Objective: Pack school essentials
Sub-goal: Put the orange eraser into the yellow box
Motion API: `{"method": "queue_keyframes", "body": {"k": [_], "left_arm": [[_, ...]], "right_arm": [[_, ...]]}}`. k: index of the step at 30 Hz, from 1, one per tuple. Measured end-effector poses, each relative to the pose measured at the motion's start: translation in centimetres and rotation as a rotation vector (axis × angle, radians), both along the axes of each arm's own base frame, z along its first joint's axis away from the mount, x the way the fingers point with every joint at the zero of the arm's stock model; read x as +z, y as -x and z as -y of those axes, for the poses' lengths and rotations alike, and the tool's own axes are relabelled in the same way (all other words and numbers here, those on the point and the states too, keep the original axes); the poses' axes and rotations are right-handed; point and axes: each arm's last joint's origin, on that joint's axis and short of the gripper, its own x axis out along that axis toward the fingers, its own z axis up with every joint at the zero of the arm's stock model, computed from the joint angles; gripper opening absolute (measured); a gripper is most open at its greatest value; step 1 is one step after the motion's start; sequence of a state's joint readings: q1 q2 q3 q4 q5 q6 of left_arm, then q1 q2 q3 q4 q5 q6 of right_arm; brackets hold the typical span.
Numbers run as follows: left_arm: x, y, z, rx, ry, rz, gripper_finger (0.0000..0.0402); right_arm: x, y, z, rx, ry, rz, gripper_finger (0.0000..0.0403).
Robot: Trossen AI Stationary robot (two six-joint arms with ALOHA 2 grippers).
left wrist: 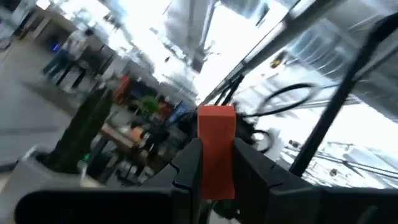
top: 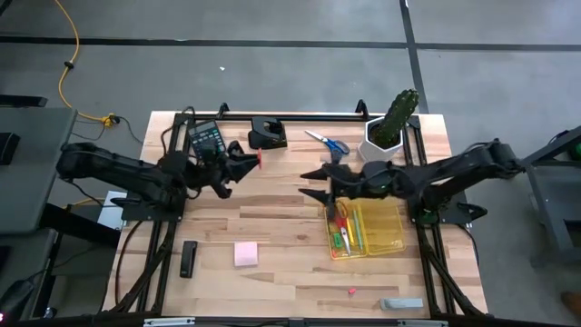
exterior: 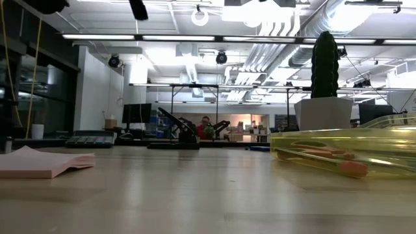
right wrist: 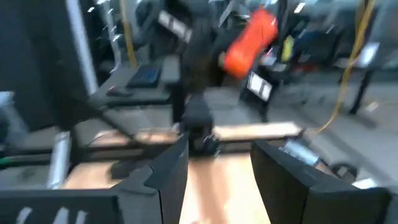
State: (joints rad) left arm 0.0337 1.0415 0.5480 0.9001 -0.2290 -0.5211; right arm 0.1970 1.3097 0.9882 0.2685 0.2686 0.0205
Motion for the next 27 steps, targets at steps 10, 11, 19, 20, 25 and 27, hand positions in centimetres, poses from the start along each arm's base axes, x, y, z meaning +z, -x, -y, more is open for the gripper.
{"method": "queue_keyframes", "body": {"k": [10,11,19,20,25,27], "left_arm": [[-2.2,-2.4,-0.6,0.095,0.23,0.044,0.0058],[-2.4,-2.5,-0.6,0.105,0.253,0.058,0.0058],[-2.1,-4.9,-0.8,0.115,0.313,0.076,0.0058],[-2.1,-5.2,-0.8,0.115,0.312,0.073,0.0058],[-1.8,-6.4,-0.9,0.121,0.295,0.066,0.0058],[-1.9,-6.7,-0.9,0.132,0.3,0.062,0.0058]], "right_arm": [[-2.2,-3.9,0.1,-0.305,0.17,0.146,0.0167],[-2.4,-4.1,0.1,-0.318,0.178,0.142,0.0167],[-3.2,-4.9,0.9,-0.349,0.18,0.145,0.0167],[-3.1,-4.9,1.1,-0.359,0.179,0.145,0.0167],[-2.1,-5.1,1.6,-0.396,0.177,0.166,0.0167],[-1.6,-5.3,1.6,-0.392,0.201,0.165,0.0167]]}}
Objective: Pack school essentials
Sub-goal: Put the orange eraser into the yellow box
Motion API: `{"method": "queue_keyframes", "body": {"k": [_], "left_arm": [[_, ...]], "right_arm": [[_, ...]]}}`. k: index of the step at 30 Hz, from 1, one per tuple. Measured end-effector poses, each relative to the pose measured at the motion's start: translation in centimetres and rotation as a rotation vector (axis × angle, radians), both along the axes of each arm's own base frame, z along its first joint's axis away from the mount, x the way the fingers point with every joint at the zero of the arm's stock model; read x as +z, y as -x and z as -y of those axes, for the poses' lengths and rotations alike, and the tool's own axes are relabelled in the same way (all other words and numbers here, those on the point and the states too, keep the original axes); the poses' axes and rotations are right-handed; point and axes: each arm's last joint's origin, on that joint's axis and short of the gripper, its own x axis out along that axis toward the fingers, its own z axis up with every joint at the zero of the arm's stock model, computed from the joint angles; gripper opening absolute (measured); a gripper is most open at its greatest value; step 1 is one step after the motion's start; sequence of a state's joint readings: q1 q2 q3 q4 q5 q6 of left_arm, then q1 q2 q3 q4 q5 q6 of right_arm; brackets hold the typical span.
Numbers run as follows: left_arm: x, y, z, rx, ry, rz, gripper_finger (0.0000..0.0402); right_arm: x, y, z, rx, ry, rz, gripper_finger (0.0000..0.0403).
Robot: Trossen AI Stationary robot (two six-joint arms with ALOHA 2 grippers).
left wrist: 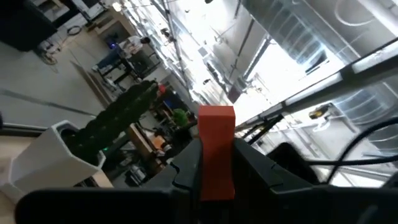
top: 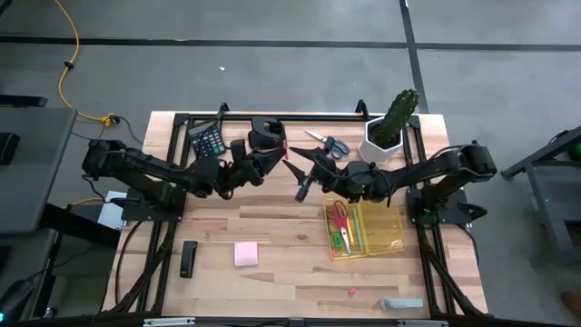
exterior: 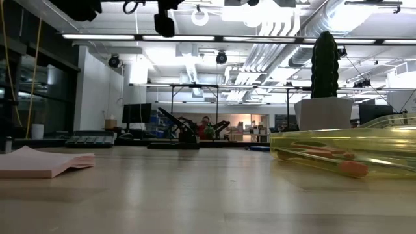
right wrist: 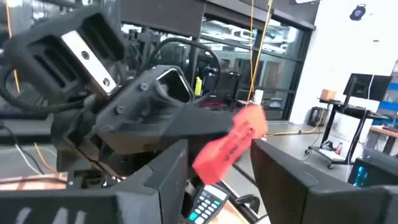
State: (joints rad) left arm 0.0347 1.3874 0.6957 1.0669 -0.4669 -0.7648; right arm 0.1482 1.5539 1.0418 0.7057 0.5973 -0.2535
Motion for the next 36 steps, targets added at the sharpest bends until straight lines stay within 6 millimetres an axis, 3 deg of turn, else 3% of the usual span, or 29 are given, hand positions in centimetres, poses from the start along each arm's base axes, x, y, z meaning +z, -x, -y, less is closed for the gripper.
{"method": "queue_keyframes", "body": {"k": [22,36], "left_arm": [[0.6,-0.8,-0.4,0.007,0.032,0.028,0.0058],[0.6,-0.7,-0.4,0.016,0.03,0.027,0.0058]], "right_arm": [[0.6,-0.3,1.3,-0.043,0.014,-0.01,0.0163],[0.6,-0.2,1.3,-0.054,-0.021,0.009,0.0026]]}}
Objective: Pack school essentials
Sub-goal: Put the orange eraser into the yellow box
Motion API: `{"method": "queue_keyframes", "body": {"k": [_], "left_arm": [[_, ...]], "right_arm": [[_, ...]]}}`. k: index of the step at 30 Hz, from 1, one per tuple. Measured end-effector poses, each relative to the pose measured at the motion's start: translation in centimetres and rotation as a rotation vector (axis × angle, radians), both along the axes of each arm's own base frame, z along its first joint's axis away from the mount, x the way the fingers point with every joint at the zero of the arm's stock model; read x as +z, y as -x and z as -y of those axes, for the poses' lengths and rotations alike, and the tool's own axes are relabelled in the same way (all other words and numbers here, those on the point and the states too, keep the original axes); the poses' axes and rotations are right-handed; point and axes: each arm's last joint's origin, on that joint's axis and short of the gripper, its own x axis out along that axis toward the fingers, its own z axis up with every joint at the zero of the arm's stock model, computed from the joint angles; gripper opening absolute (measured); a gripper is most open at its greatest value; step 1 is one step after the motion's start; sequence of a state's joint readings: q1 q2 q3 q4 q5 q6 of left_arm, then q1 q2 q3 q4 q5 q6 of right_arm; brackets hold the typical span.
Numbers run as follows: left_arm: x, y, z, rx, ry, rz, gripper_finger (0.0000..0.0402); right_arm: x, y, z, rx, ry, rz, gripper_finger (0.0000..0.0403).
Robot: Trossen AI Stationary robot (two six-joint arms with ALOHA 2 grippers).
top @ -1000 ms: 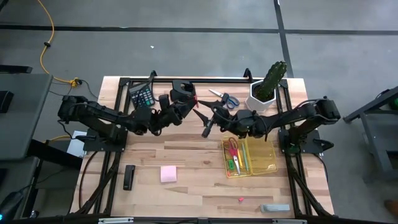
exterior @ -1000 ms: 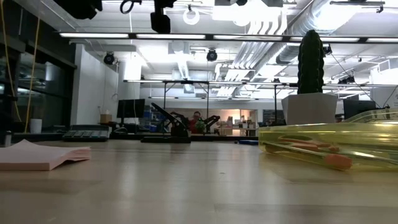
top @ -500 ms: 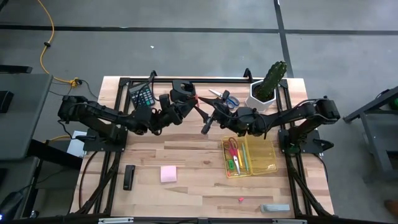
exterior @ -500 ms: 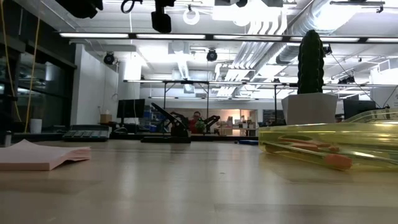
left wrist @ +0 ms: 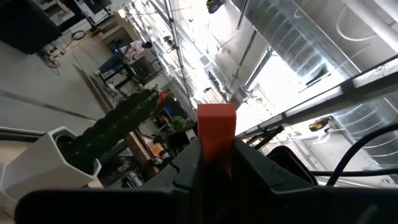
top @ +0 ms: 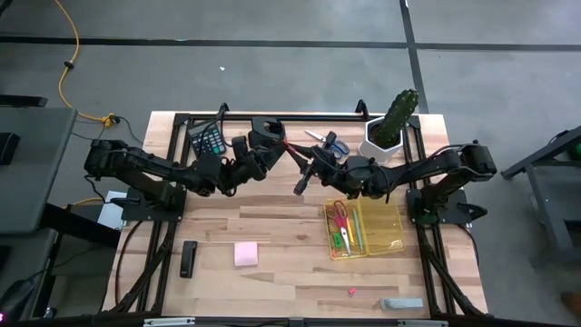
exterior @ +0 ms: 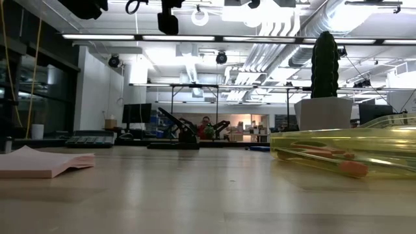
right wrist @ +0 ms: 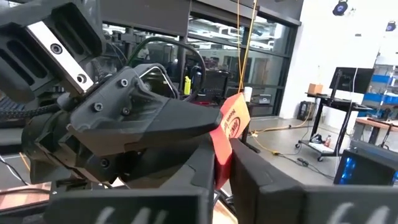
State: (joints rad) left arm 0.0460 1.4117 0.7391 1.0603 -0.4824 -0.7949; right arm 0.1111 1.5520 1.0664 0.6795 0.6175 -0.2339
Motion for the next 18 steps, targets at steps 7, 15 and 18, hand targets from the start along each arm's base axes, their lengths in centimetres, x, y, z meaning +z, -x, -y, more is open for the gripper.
{"method": "queue_keyframes", "body": {"k": [7,15,18], "left_arm": [[-0.3,-0.1,0.0,0.005,-0.029,-0.057,0.0083],[0.5,1.6,-0.9,-0.003,-0.137,-0.267,0.0162],[1.4,3.3,-1.1,0.022,-0.213,-0.38,0.0181]], "right_arm": [[-0.1,0.1,0.1,-0.027,-0.026,-0.007,0.0012],[1.9,3.1,0.5,-0.032,-0.042,-0.12,0.0005],[2.6,5.1,0.7,-0.023,-0.079,-0.199,0.0003]]}}
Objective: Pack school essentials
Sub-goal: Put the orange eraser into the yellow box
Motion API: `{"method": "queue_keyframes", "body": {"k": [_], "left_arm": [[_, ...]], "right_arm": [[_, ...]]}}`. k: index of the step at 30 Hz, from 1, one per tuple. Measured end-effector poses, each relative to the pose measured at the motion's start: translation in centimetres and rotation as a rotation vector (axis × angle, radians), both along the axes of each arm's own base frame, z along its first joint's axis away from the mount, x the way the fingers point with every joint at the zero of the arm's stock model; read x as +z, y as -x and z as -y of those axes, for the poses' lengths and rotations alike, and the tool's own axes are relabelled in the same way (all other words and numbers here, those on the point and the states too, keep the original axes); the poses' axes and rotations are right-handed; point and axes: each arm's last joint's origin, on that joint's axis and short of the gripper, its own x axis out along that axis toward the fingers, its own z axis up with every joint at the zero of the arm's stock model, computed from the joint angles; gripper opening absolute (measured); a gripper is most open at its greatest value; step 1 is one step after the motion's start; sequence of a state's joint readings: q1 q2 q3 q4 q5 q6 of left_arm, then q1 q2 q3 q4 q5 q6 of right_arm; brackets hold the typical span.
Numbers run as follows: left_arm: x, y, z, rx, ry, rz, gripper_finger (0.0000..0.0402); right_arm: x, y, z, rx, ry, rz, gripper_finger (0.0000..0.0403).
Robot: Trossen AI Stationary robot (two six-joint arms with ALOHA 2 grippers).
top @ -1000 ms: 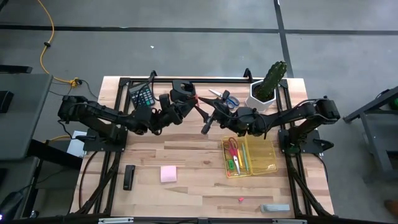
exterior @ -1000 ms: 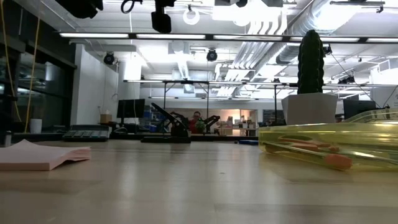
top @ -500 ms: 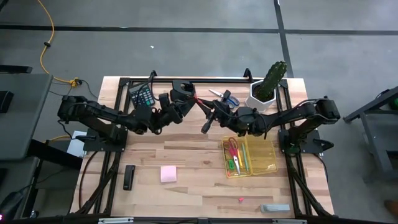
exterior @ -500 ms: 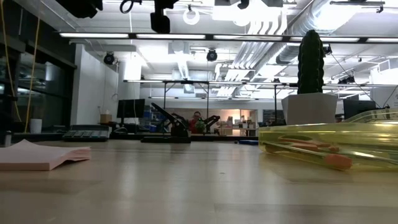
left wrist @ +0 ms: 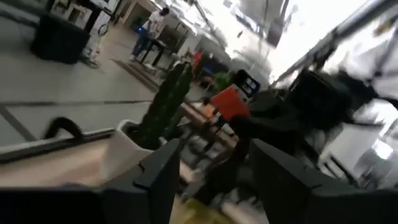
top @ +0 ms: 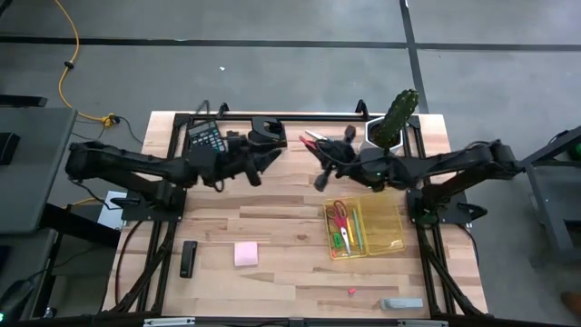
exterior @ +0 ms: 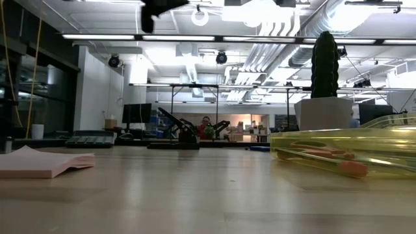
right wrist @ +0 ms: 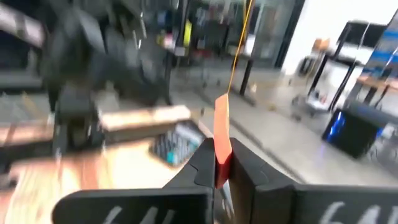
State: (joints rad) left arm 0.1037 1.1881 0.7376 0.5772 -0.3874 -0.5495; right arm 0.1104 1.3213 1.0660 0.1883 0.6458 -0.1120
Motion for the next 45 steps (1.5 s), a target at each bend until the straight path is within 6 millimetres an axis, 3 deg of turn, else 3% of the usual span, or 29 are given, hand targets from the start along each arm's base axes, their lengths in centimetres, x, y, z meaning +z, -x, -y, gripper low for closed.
{"method": "queue_keyframes", "body": {"k": [8,13,19,25,29,35,40,45], "left_arm": [[3.4,6.2,1.1,-0.004,-0.262,-0.155,0.0192],[2.5,8.5,2.7,-0.072,-0.273,-0.162,0.0191],[-0.6,8.7,4.5,-0.113,-0.245,-0.159,0.0191],[-0.5,8.9,5.5,-0.142,-0.367,-0.177,0.0191],[-0.2,9.1,5.8,-0.178,-0.385,-0.157,0.019],[-0.3,9.1,5.9,-0.232,-0.36,-0.137,0.019],[-0.2,9.1,5.9,-0.231,-0.36,-0.137,0.019],[-0.2,9.1,5.9,-0.229,-0.368,-0.139,0.019]], "right_arm": [[0.2,5.8,0.4,0.038,-0.153,-0.239,0.0002],[0.2,8.5,0.6,0.059,-0.243,-0.309,0.0001],[0.6,9.5,-0.2,0.21,-0.279,-0.288,0.0001],[-3.4,10.1,-1.3,0.356,-0.352,-0.103,0.0],[-3.5,11.0,-1.5,0.422,-0.311,0.13,0.0],[-3.6,11.7,-1.4,0.432,-0.297,0.191,0.0],[-3.7,11.4,-1.5,0.46,-0.319,0.128,0.0],[-5.1,10.3,-2.0,0.435,-0.446,-0.335,0.0]]}}
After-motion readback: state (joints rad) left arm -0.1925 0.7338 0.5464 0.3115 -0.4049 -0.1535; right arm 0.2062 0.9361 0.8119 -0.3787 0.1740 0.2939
